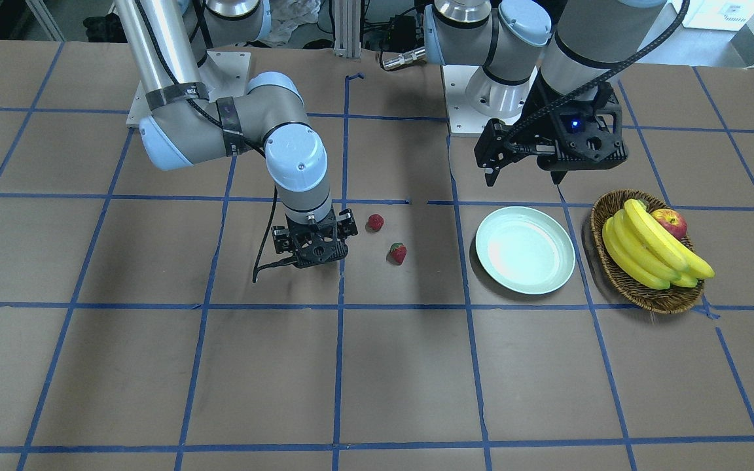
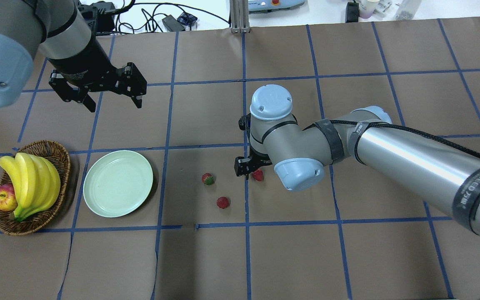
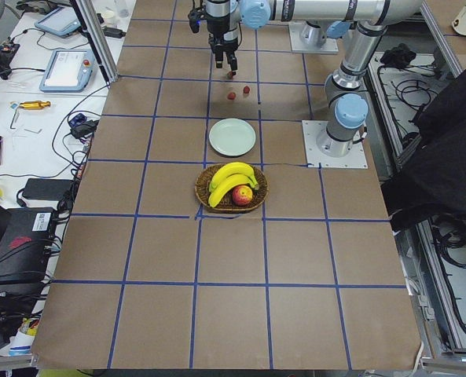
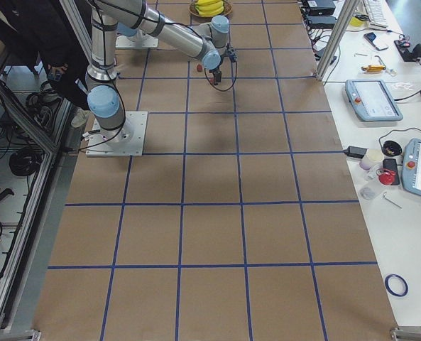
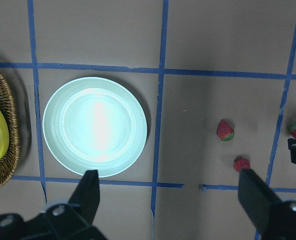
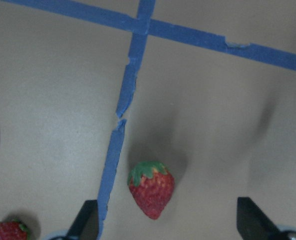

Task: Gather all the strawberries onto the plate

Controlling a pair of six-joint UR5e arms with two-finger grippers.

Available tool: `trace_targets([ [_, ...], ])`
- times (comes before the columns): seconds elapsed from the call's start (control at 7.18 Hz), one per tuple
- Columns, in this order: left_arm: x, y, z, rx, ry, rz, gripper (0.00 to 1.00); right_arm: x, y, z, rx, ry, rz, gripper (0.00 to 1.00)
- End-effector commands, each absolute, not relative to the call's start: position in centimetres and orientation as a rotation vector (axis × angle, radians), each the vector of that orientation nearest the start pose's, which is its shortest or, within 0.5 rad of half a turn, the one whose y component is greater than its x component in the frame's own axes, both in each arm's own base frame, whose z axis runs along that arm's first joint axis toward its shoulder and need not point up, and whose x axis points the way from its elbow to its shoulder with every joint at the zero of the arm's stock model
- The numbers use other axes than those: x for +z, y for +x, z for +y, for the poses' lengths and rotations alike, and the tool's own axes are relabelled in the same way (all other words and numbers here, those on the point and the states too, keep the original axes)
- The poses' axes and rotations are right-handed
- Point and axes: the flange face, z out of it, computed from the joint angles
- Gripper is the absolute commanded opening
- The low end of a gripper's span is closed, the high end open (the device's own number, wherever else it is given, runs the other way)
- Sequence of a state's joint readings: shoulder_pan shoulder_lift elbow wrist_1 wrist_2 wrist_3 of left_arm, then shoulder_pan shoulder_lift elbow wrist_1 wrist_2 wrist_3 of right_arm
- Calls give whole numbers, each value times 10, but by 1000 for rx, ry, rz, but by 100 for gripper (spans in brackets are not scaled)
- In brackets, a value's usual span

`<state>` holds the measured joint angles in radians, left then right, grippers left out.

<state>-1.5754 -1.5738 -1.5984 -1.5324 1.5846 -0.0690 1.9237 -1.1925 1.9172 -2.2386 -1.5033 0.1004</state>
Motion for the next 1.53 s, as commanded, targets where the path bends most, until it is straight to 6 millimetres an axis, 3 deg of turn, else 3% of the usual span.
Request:
trace_targets([
  [0.0, 476, -134, -494, -10, -101, 3126, 100, 187, 320, -465, 121, -384, 3063, 92],
  [0.28, 477, -134, -493, -13, -101, 3126, 100, 180, 321, -466, 136, -344, 3070, 87],
  [0.42, 477, -134, -493, -13, -101, 3126, 100, 181, 324, -467, 116, -315, 3044, 81],
  [0.56, 477, -134, -493, -13, -101, 3126, 100, 179, 325, -469, 116, -302, 3039, 66],
  [0.84, 477, -134, -493, -13, -101, 3126, 100, 178, 326, -470, 118, -300, 3040, 62],
  [0.97, 477, -134, -493, -13, -101, 3126, 100, 178, 326, -470, 118, -259, 3044, 42],
  [1.11, 477, -134, -493, -13, -101, 3126, 100, 178, 325, -469, 123, -249, 3046, 30],
  [1.25, 477, -134, -493, -13, -101, 3128, 100, 178, 326, -469, 123, -246, 3045, 9],
  [1.39, 477, -134, -493, -13, -101, 3128, 100, 178, 326, -469, 124, -237, 3046, 0],
])
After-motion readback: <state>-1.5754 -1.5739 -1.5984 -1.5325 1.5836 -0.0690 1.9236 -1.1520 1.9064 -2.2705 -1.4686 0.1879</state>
